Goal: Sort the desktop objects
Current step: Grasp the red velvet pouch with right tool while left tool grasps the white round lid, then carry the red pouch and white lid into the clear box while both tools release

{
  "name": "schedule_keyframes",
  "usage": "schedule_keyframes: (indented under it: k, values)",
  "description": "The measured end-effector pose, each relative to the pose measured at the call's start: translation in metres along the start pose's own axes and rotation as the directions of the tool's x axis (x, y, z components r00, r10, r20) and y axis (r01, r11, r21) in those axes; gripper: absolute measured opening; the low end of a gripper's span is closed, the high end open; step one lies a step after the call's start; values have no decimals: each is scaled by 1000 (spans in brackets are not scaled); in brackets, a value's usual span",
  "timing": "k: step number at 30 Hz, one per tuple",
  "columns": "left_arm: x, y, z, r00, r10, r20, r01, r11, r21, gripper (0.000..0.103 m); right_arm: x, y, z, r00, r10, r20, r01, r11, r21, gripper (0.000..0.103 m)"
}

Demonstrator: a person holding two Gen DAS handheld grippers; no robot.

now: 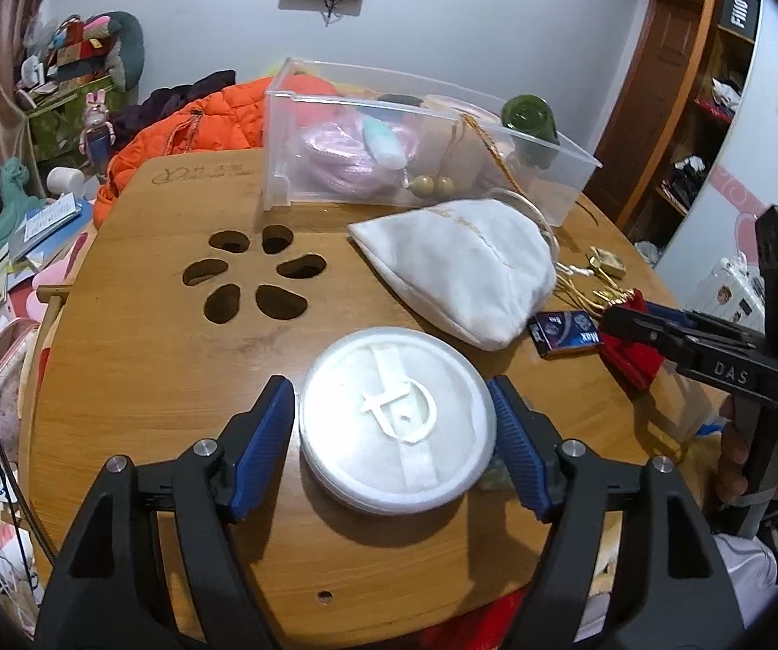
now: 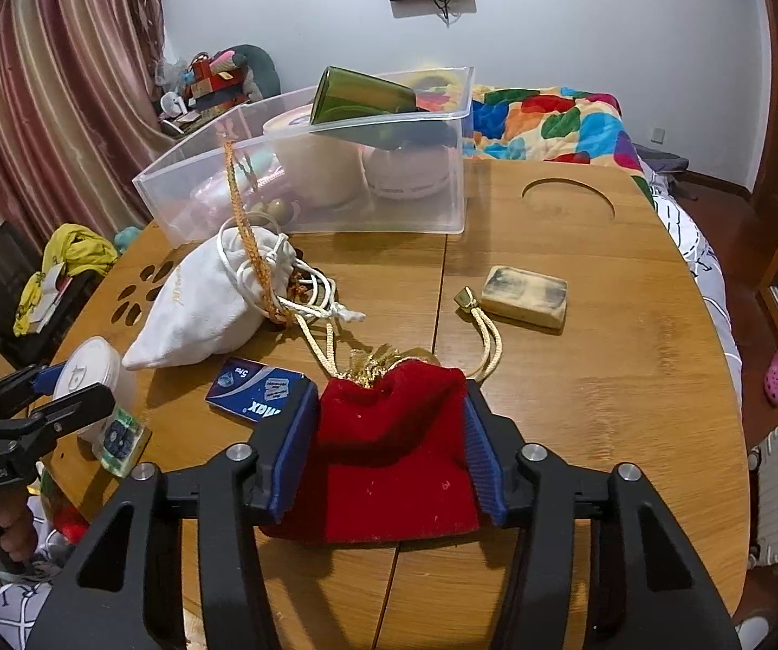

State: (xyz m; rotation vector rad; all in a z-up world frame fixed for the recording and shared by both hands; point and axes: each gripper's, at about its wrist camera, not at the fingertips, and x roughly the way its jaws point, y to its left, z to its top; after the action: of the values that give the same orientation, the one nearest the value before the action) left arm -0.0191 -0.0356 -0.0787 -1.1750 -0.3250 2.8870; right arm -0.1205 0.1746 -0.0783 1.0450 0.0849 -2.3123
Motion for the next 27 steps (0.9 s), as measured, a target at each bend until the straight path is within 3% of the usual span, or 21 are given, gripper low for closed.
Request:
schedule_keyframes:
  k: [3,5,10,19,27]
  values:
    - [2,1,0,996,87,14,-87,996,12,72,-2,-1,2,1000,16,6,-16,1000,9,37]
    - [3,1,0,992,127,26,-128,992,24,66,-4,-4,4,999,41,10,-41,999,25,34]
    - [2,3,-1,987,152,49,-153,988,21,65,-6,-7,5,998,59,25,-60,997,41,29]
    - [-3,8,0,989,133,58,-133,991,-14,65,-24,-5,14,994,75,81,-78,996,40,27]
    - [-22,8,21,988,92,126,-89,996,-32,65,-42,-1,35,986,81,144,-83,996,10,27]
